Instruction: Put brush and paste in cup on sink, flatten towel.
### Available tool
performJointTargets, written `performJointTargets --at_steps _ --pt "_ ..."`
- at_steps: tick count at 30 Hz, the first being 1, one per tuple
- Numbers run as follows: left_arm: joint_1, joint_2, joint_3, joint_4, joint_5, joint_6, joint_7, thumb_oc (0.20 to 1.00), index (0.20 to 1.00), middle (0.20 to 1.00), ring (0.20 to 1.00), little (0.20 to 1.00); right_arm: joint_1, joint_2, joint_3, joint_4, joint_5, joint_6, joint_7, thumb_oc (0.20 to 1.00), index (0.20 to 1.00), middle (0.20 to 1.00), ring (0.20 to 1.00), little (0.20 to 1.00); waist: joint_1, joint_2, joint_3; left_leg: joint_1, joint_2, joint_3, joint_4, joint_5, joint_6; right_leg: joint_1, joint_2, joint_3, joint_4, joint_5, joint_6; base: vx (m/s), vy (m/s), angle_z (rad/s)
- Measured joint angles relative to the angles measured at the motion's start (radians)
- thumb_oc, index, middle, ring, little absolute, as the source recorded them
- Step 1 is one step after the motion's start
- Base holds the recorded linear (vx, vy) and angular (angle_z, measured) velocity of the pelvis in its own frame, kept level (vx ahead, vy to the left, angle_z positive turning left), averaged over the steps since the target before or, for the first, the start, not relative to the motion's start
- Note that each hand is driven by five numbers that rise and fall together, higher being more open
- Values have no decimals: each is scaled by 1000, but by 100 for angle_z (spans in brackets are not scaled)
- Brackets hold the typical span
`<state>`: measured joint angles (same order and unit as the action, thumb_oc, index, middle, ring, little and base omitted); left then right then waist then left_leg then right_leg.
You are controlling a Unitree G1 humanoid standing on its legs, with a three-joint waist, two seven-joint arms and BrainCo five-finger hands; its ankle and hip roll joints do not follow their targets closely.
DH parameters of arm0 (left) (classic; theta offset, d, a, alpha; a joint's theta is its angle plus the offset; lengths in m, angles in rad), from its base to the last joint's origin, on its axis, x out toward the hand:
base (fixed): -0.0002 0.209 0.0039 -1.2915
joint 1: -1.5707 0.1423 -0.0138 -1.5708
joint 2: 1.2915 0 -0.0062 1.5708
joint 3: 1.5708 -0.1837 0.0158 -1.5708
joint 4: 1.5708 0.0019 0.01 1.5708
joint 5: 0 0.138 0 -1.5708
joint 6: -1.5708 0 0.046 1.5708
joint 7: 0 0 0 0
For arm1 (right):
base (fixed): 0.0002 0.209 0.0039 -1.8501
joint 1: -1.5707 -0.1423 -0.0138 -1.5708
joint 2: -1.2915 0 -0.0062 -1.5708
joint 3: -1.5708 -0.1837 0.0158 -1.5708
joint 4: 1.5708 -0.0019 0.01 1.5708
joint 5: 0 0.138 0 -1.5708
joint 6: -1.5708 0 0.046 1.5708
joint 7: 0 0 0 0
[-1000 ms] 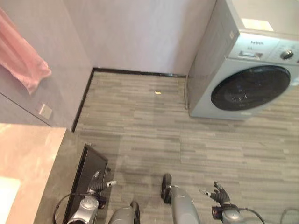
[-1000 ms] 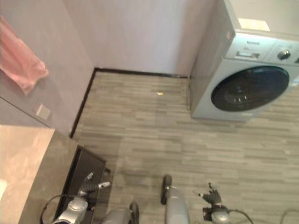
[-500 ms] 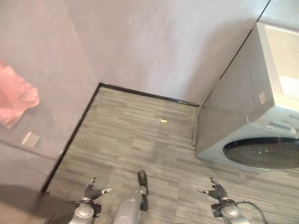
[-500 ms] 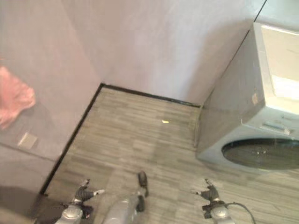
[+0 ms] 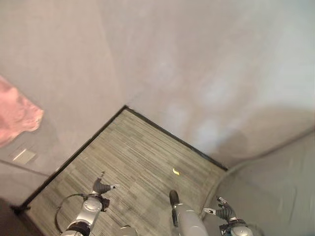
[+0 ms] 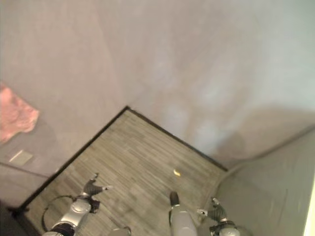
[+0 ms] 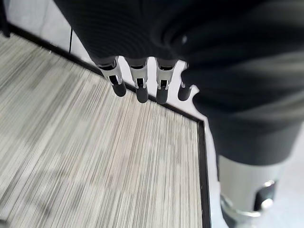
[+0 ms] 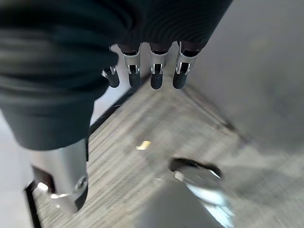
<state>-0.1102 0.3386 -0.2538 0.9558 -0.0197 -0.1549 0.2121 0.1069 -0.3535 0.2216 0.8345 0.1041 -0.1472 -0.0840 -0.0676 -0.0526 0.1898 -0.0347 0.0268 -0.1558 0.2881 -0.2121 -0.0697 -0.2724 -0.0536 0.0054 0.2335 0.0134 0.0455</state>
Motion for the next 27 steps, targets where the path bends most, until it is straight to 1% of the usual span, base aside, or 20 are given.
performJointTargets --at_steps 2,3,5,7,8,9,10,11,12,13,14,15,16,17,19,20,23,25,26,27 --pt "19 13 6 -8 -2 0 2 1000 1000 1000 1000 1000 -42 -23 -13 7 0 -3 1 1000 1000 1000 1000 1000 7 6 -2 -12 -38 3 -74 12 13 8 40 -44 -16 1 -21 25 -144 72" --pt "22 18 6 -17 -2 -1 2 1000 1000 1000 1000 1000 -50 -39 -24 -6 1 -5 -1 1000 1000 1000 1000 1000 3 13 0 -22 -40 6 -104 48 31 6 60 -69 -17 -2 -29 16 -125 58" --pt "2 22 6 -18 -2 -4 3 1000 1000 1000 1000 1000 -53 -45 -46 -13 1 -8 -3 1000 1000 1000 1000 1000 2 2 3 -22 -26 7 -144 59 41 4 79 -86 -19 -11 -43 7 -91 60" --pt "-10 14 4 -13 -2 -8 3 1000 1000 1000 1000 1000 -59 -64 -46 -20 2 -10 -3 1000 1000 1000 1000 1000 -1 -5 8 -29 -8 11 -160 72 25 4 83 -110 -41 -9 -50 -21 19 41" --pt "-17 13 4 -8 -2 -9 3 1000 1000 1000 1000 1000 -60 -63 -45 -24 2 -10 -4 1000 1000 1000 1000 1000 -11 -12 12 -46 8 75 -155 70 25 11 69 -136 -65 -4 -88 -14 102 69" --pt "-35 10 8 -5 -2 -9 3 1000 1000 1000 1000 1000 -57 -61 -43 -27 1 -10 -4 1000 1000 1000 1000 1000 -39 -19 16 -70 50 228 -149 67 30 16 49 -176 -100 -1 -105 5 112 94" --pt "-48 7 6 -3 -2 -9 3 1000 1000 1000 1000 1000 -49 -57 -43 -32 2 -10 -4 1000 1000 1000 1000 1000 -53 -19 17 -76 89 334 -154 69 25 22 35 -207 -116 0 -101 1 103 98" --pt "-59 6 2 -2 -2 -10 3 1000 1000 1000 1000 1000 -44 -50 -43 -30 2 -7 -4 1000 1000 1000 1000 1000 -60 -18 18 -72 114 396 -155 72 22 26 29 -221 -126 -2 -102 12 46 65" --pt "-67 4 2 -2 -2 -10 3 1000 1000 1000 1000 1000 -41 -49 -43 -31 2 -7 -4 1000 1000 1000 1000 1000 -63 -17 19 -72 125 411 -150 72 22 30 24 -240 -132 -1 -100 37 83 111" --pt "-85 -7 0 8 -1 -9 2 1000 1000 1000 1000 1000 -21 -40 -44 -34 9 -7 -4 1000 1000 1000 1000 1000 -102 -3 19 -71 160 529 -134 74 19 56 -4 -309 -156 5 -89 50 129 137" --pt "-98 -16 -7 6 -2 -10 2 1000 1000 1000 1000 1000 -9 -41 -45 -31 11 -6 -4 1000 1000 1000 1000 1000 -110 10 23 -59 169 592 -137 76 16 61 -24 -329 -149 -2 -72 80 213 143" --pt "-96 -25 -8 7 -2 -12 3 1000 1000 1000 1000 1000 -9 -46 -50 -31 13 -6 -5 1000 1000 1000 1000 1000 -106 31 27 -47 171 618 -141 81 13 58 -31 -340 -139 -1 -60 59 194 68" --pt "-100 -32 -8 6 -2 -12 3 1000 1000 1000 1000 1000 -9 -51 -54 -32 19 -7 -5 1000 1000 1000 1000 1000 -107 49 26 -38 173 625 -153 88 21 51 -31 -345 -129 -2 -53 46 132 20" --pt "-87 -36 -8 7 -3 -13 3 1000 1000 1000 1000 1000 -15 -55 -58 -30 23 -6 -5 1000 1000 1000 1000 1000 -98 65 29 -29 156 599 -169 116 3 46 -31 -343 -116 2 -45 56 200 2" --pt "-52 -40 -3 8 -6 -13 3 1000 1000 1000 1000 1000 -38 -42 -62 -16 32 -3 -8 1000 1000 1000 1000 1000 -71 66 32 -11 100 579 -210 125 6 51 -84 -325 -99 20 -12 19 241 4" --pt "-43 -40 -2 7 -6 -13 3 1000 1000 1000 1000 1000 -38 -33 -61 -12 38 -1 -10 1000 1000 1000 1000 1000 -67 64 28 -1 82 580 -219 137 17 49 -98 -322 -98 31 -6 -4 138 17" --pt "-7 -33 7 8 -6 -12 4 1000 1000 1000 1000 1000 -52 -8 -58 -13 40 0 -11 1000 1000 1000 1000 1000 -36 59 22 -2 43 568 -223 128 37 52 -139 -318 -95 41 8 87 198 21" --pt "12 -32 9 4 -7 -13 3 1000 1000 1000 1000 1000 -60 1 -50 -16 41 3 -17 1000 1000 1000 1000 1000 -22 60 18 -4 23 531 -224 125 54 65 -165 -318 -73 40 20 84 131 68" --pt "10 -32 7 -3 -10 -13 3 1000 1000 1000 1000 1000 -53 2 -35 -22 45 2 -19 1000 1000 1000 1000 1000 -32 67 13 0 11 465 -236 133 71 63 -181 -309 -12 33 30 127 126 117" --pt "16 -32 7 -18 -13 -17 4 1000 1000 1000 1000 1000 -54 -1 -19 -30 54 3 -18 1000 1000 1000 1000 1000 -35 71 10 8 3 408 -259 141 88 36 -168 -225 81 8 5 177 155 144"
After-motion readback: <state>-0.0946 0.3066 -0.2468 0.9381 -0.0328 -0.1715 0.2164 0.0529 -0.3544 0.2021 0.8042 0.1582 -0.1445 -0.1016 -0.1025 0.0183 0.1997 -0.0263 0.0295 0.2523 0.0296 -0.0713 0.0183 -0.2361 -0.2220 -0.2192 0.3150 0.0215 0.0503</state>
